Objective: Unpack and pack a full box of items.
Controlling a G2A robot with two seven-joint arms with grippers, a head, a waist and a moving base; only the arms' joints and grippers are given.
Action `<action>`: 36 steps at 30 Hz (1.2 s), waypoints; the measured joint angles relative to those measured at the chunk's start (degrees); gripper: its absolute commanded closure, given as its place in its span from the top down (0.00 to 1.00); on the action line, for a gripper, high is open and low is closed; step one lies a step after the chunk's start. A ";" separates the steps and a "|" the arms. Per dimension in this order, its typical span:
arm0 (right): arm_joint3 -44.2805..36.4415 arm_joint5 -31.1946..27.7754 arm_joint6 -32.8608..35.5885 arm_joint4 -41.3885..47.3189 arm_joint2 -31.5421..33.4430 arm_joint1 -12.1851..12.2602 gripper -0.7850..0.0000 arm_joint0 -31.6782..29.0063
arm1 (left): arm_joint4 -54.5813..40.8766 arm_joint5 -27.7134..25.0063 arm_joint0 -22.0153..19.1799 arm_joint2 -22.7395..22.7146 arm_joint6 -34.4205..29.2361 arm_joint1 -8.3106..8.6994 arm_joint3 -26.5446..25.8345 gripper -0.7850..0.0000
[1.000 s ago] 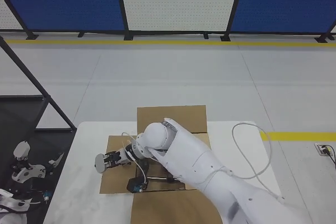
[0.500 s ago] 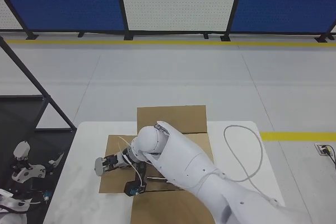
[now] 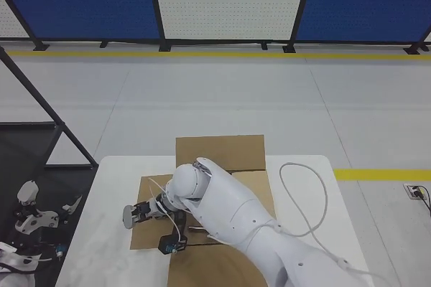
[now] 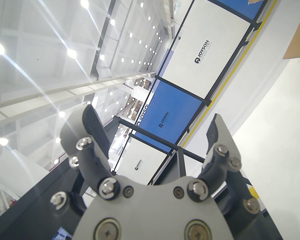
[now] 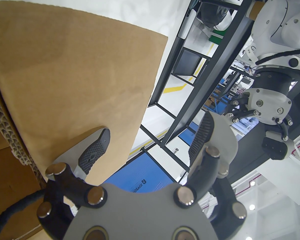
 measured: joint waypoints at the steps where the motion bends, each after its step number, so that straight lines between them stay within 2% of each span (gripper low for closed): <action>1: 0.44 0.27 -0.08 0.13 0.00 -0.15 1.00 0.04 | 0.09 0.83 0.14 -0.21 -0.88 -0.08 -0.12 1.00; 6: 1.78 0.88 -0.29 0.57 0.01 -0.64 1.00 0.26 | -0.78 3.07 -0.07 -0.08 -5.67 -0.55 -0.05 1.00; 13: 3.11 -0.26 -1.53 0.53 -0.55 -1.35 1.00 0.15 | -2.16 3.09 -0.69 -0.21 -10.26 -0.99 -0.10 1.00; 21: 4.34 -0.55 -2.18 0.65 -0.95 -1.93 1.00 0.31 | -2.37 2.40 -0.62 -0.27 -10.69 -1.12 -0.39 1.00; 36: 5.11 8.07 1.92 5.11 1.58 -1.02 1.00 3.88 | -2.37 2.42 -0.62 -0.26 -10.68 -1.12 -0.38 1.00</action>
